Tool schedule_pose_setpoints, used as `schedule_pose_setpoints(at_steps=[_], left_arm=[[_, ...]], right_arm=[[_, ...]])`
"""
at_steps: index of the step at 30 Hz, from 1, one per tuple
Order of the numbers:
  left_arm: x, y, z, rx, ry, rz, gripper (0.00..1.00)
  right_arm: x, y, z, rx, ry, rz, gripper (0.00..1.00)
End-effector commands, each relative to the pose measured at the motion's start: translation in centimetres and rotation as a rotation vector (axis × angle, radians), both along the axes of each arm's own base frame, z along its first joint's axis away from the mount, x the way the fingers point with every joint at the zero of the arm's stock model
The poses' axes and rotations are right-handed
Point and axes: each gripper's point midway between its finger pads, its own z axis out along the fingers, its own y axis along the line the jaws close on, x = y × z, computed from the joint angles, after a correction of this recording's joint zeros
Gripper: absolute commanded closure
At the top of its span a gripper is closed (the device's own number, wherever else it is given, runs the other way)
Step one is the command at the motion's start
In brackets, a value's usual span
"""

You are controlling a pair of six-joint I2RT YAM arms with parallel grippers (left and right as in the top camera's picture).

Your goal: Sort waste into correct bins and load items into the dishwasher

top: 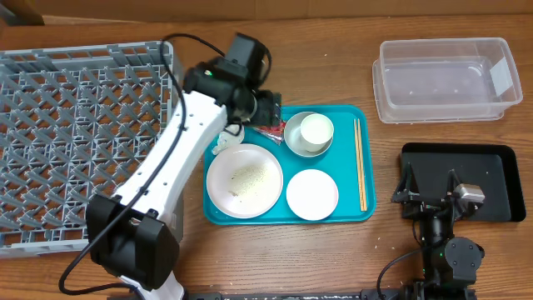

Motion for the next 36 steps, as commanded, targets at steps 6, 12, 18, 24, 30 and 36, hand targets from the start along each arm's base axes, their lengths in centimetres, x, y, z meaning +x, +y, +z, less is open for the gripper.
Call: schedule_pose_setpoints(at_steps=[6,12,18,24,30,36], left_arm=[[0.9,2.7,0.9,0.113,-0.053,0.095,0.12],[0.3,3.3,0.6,0.145,-0.028,0.100,0.10],[-0.1,3.0,0.9,0.128,-0.009,0.087,0.09],[-2.5,-0.4,1.8,-0.024,0.074,-0.042,0.06],[-7.8,-3.0,1.2,-0.041,0.241,-0.144,0.02],[-12.3,-7.0,0.7,0.041,0.256,-0.281,0.04]], right_arm=[[0.0,0.0,-0.2,-0.008,-0.003,0.000,0.00],[0.0,0.0,-0.2,-0.008,-0.003,0.000,0.00],[0.0,0.0,-0.2,-0.008,-0.003,0.000,0.00],[0.0,0.0,-0.2,-0.008,-0.003,0.000,0.00],[0.0,0.0,-0.2,-0.008,-0.003,0.000,0.00],[0.0,0.0,-0.2,-0.008,-0.003,0.000,0.00]])
